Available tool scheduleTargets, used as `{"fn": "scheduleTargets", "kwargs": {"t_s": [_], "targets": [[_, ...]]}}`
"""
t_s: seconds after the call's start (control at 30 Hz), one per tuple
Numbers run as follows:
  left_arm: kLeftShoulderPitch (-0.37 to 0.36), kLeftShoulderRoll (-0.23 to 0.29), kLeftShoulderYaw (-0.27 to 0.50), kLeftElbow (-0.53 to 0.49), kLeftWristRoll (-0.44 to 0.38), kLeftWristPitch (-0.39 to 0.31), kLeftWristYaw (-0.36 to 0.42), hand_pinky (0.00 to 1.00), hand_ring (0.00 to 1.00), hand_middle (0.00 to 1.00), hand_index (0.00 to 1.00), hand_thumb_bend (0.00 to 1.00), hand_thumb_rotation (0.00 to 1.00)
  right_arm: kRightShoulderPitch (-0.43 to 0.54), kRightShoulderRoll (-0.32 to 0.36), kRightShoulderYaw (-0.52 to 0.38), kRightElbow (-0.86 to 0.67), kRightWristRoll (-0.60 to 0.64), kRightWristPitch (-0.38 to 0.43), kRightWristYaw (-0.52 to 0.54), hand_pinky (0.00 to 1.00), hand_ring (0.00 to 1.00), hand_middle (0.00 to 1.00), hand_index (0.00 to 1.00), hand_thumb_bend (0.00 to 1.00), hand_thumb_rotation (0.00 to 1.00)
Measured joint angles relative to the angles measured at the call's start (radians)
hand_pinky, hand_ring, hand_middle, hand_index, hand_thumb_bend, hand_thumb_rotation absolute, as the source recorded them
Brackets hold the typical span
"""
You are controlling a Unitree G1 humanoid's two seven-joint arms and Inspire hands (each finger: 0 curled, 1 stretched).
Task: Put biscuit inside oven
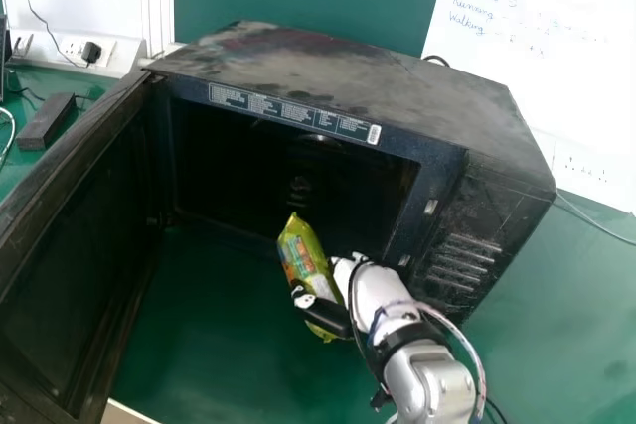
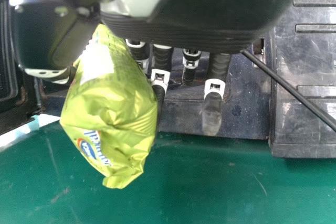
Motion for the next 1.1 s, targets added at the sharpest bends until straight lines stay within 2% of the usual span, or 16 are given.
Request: {"fn": "scheduleTargets", "kwargs": {"t_s": [0.33, 0.53, 0.67, 0.77, 0.97, 1.03, 1.1], "targets": [[0.000, 0.000, 0.000, -0.002, 0.000, 0.004, 0.000, 0.96, 0.95, 0.96, 0.98, 0.36, 1.00, -0.043, 0.000, 0.014, 0.038, 0.002, 0.035, -0.019, 0.30, 0.39, 0.47, 0.49, 0.53, 0.00], [0.000, 0.000, 0.000, -0.005, 0.000, 0.004, 0.000, 0.95, 0.94, 0.95, 0.98, 0.37, 1.00, -0.082, 0.002, 0.023, 0.065, 0.004, 0.055, -0.036, 0.38, 0.43, 0.51, 0.46, 0.53, 0.00], [0.000, 0.000, 0.000, -0.005, 0.000, 0.005, 0.000, 0.96, 0.95, 0.96, 0.98, 0.37, 1.00, -0.103, 0.008, 0.027, 0.078, 0.015, 0.073, -0.052, 0.29, 0.38, 0.47, 0.49, 0.53, 0.00], [0.000, 0.000, 0.000, -0.005, 0.001, 0.005, 0.000, 0.96, 0.95, 0.96, 0.98, 0.37, 1.00, -0.128, 0.013, 0.034, 0.096, 0.022, 0.089, -0.066, 0.29, 0.40, 0.46, 0.49, 0.53, 0.00], [0.000, 0.000, -0.001, -0.002, 0.001, 0.002, -0.003, 0.96, 0.95, 0.96, 0.98, 0.37, 1.00, -0.167, 0.011, 0.043, 0.148, 0.064, 0.089, -0.127, 0.17, 0.26, 0.40, 0.51, 0.52, 0.00], [-0.001, 0.000, -0.001, 0.000, 0.001, 0.000, -0.003, 0.95, 0.95, 0.95, 0.98, 0.37, 1.00, -0.180, 0.010, 0.044, 0.163, 0.072, 0.090, -0.147, 0.18, 0.27, 0.42, 0.50, 0.52, 0.00], [-0.001, 0.000, -0.001, 0.000, 0.001, 0.000, -0.003, 0.96, 0.95, 0.96, 0.98, 0.37, 1.00, -0.200, 0.007, 0.045, 0.185, 0.083, 0.090, -0.163, 0.24, 0.34, 0.47, 0.48, 0.53, 0.00]]}}
